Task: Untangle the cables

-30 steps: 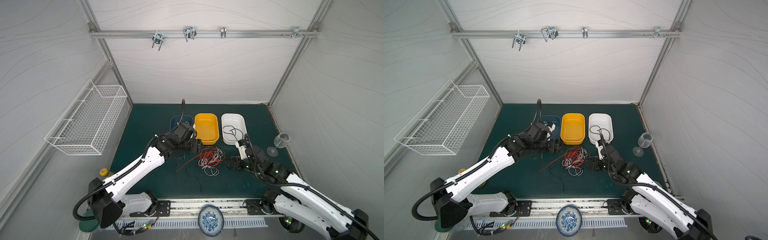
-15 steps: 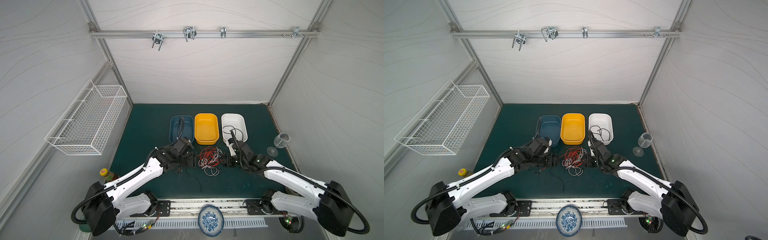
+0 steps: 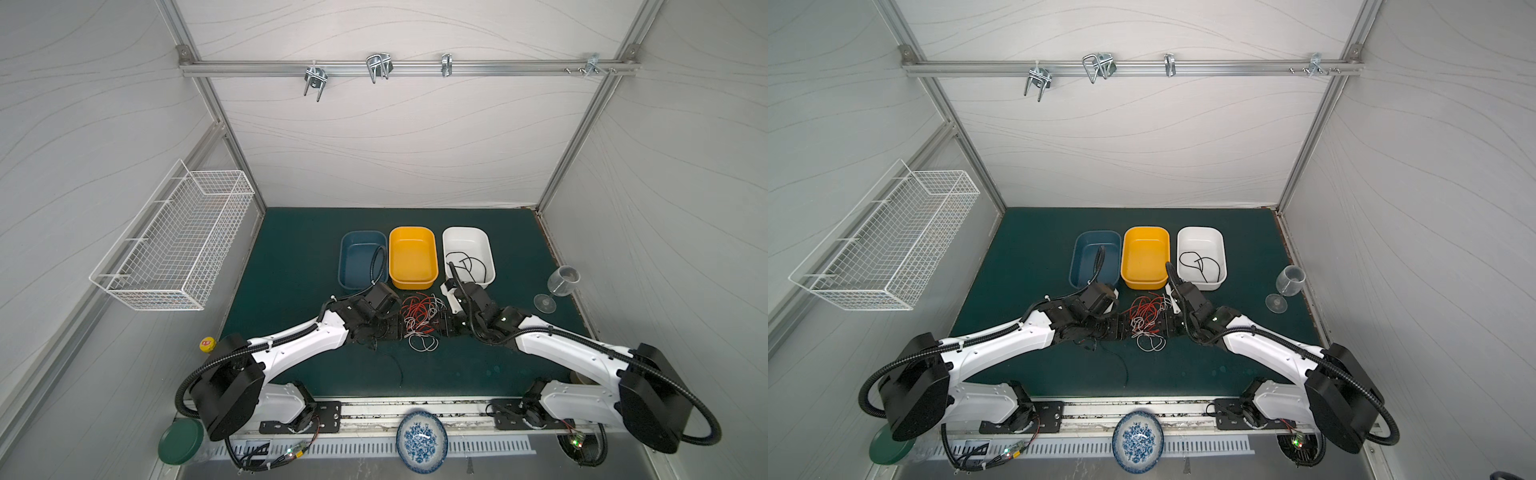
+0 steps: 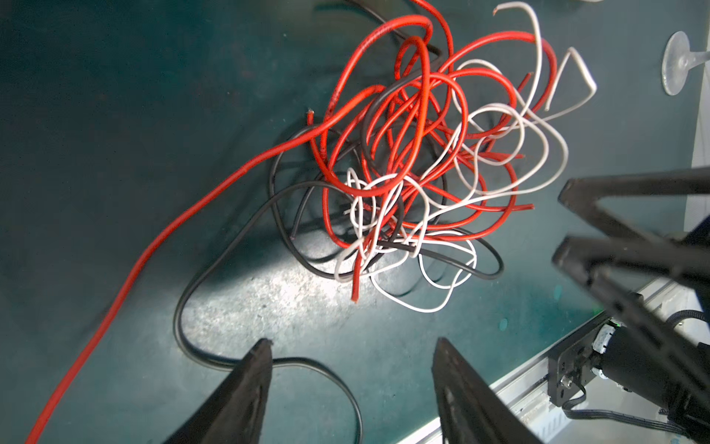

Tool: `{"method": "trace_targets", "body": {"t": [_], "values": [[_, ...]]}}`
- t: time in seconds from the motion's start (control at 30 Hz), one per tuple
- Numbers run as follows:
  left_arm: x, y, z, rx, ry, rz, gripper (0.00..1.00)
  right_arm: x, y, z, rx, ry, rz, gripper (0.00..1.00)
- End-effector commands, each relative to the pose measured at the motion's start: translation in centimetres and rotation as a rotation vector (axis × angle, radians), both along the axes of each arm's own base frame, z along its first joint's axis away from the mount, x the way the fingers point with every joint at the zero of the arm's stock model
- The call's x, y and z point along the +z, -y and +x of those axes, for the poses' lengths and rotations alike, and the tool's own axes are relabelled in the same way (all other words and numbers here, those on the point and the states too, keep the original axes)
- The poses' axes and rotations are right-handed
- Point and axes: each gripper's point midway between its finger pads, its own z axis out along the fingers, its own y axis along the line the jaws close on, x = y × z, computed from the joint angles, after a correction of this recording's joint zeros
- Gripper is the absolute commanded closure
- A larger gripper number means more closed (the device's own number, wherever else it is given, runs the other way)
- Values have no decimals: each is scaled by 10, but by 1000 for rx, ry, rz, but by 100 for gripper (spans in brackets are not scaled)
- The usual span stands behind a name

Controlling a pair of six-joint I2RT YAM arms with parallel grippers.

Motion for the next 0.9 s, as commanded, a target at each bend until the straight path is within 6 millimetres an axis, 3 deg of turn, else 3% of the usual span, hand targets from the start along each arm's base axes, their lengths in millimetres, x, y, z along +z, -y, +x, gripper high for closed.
{"method": "trace_targets", "body": {"t": [0.0,0.33,0.53,0.8,0.87], "values": [[0,10,8,7,10,-29,33,-9,-3,-5,46,54,-62,44],[-7,4,7,25,20,-10,34,-34,-4,-8,75,88,-166,46],[-13,4,4,30,6,-21,34,-44,-9,-6,98,96,-214,53],[-17,3,2,34,2,-30,35,-33,-15,-14,102,108,-189,47],[-16,2,2,39,7,-38,35,-28,-10,-14,72,101,-183,40]]}}
